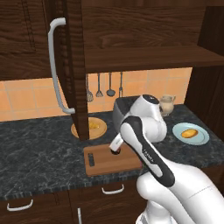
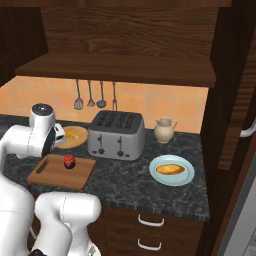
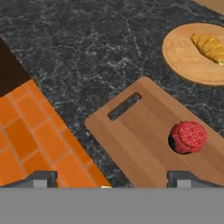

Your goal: From the different types of pastries on the counter, select a croissant and place it on the cutting board. Then retrieve a jar of jam from the cabinet and place it alongside the croissant on the cutting board.

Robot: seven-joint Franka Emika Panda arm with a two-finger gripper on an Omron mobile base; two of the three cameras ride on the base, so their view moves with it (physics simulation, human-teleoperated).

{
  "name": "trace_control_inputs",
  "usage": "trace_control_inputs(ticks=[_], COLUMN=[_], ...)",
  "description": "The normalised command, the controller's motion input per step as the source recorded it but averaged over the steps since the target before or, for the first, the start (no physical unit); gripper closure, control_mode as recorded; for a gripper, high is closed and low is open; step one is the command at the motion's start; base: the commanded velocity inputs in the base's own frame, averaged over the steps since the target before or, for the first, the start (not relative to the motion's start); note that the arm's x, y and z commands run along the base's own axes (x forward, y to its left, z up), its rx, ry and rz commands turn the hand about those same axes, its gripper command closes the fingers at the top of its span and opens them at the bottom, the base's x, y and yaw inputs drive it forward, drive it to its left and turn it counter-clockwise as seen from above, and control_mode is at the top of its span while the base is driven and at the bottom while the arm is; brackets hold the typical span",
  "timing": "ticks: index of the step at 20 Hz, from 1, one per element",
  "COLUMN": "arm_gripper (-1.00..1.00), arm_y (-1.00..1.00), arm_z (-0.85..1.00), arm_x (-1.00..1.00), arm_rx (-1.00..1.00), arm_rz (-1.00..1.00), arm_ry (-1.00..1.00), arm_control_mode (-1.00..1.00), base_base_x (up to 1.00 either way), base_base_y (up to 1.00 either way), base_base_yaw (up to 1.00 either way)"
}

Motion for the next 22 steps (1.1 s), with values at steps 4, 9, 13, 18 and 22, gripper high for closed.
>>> trace_control_inputs(ticks=[4,9,13,18,22], arm_gripper=[-1.0,-1.0,-1.0,-1.0,-1.0], arm_y=[0.77,0.15,-0.01,-0.02,-0.36], arm_z=[0.0,-0.08,-0.27,-0.05,0.0], arm_x=[1.0,0.38,0.81,0.76,0.94], arm_rx=[-0.19,-0.13,-0.24,-0.07,0.0], arm_rz=[-0.15,-0.03,0.0,0.03,0.12], arm_ry=[0.13,0.01,-0.01,-0.02,0.0], arm_control_mode=[-1.0,-1.0,-1.0,-1.0,-1.0], base_base_x=[0.0,0.0,0.0,0.0,0.0], base_base_y=[0.0,0.0,0.0,0.0,0.0], base_base_yaw=[0.0,0.0,0.0,0.0,0.0])
